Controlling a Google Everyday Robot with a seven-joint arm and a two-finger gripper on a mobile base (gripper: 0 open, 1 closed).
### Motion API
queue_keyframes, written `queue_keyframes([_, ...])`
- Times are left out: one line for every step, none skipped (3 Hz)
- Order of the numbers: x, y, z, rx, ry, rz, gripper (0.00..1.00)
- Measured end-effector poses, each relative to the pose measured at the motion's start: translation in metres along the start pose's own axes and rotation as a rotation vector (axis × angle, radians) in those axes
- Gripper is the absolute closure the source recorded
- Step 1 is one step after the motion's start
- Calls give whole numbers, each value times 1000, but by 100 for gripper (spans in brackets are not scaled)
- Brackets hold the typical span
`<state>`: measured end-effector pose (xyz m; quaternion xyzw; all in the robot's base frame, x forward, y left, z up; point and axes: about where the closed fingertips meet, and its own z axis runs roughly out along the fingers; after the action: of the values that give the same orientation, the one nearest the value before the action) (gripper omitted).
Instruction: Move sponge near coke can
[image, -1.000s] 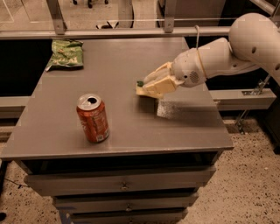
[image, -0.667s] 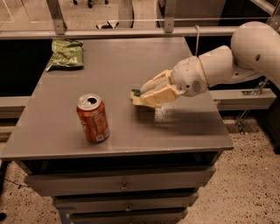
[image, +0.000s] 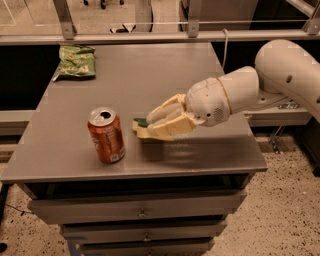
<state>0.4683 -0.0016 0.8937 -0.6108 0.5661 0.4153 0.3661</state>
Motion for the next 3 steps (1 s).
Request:
queue_keyframes([-5,15,16,-50,-23,0,81])
queue_keyframes([-6,24,24,-79,-22,3,58])
queue_keyframes([-5,28,28,-90,-20,5,35])
